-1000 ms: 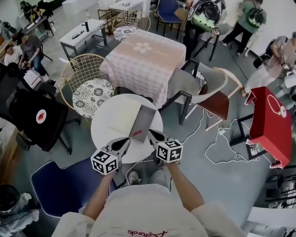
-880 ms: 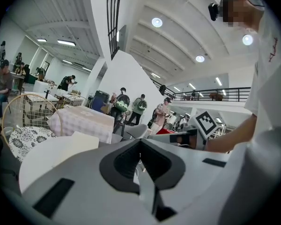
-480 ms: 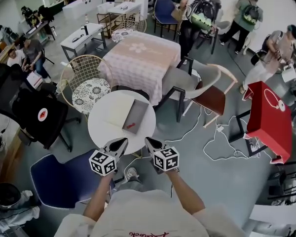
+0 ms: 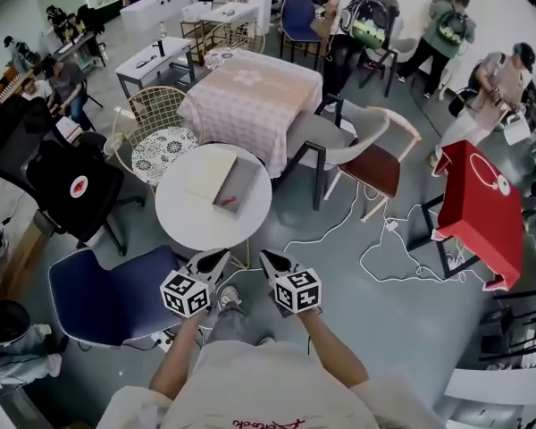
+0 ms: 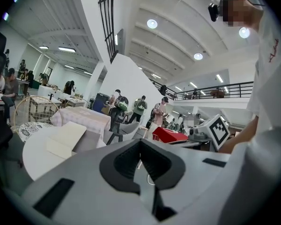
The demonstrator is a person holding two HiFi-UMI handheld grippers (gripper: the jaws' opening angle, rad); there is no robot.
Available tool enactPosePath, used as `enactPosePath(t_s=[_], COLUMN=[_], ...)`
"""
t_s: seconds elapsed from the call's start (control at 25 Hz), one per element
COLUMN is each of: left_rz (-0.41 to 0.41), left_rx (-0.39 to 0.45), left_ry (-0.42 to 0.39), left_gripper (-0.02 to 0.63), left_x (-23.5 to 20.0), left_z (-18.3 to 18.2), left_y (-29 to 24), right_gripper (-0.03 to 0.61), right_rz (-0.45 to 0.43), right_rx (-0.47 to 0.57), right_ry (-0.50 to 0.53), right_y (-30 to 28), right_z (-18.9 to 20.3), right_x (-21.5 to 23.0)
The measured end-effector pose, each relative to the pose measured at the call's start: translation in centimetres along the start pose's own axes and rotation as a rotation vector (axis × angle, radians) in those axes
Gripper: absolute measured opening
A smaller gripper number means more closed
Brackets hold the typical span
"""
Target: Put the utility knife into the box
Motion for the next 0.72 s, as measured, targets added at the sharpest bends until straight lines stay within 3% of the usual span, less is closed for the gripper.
enactPosePath(t_s=[0.4, 0.72], left_rz=[-0.014, -0.014], left_rx=[0.023, 0.031], left_ry=[-0.01, -0.015], left_gripper=[0.011, 0.011], left_x=[5.3, 7.0], left_z=[2.1, 3.0], left_y=[2.2, 3.6], right_gripper=[0.017, 0.015], right_rz=[0.005, 0.001], right_rx=[0.026, 0.031], right_ry=[0.024, 0.046], right_y=[5.3, 6.2], right_z=[2.6, 3.4], right_x=[-1.7, -3.3])
Point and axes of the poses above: the fingertips, and each gripper's own axes: y backward along the fingers, x to its right, z out of its underside, the point moved 5 cm from there along y, backward along the fingers, and after that the axes turned 2 degrees about z, right-handed, at the moved point
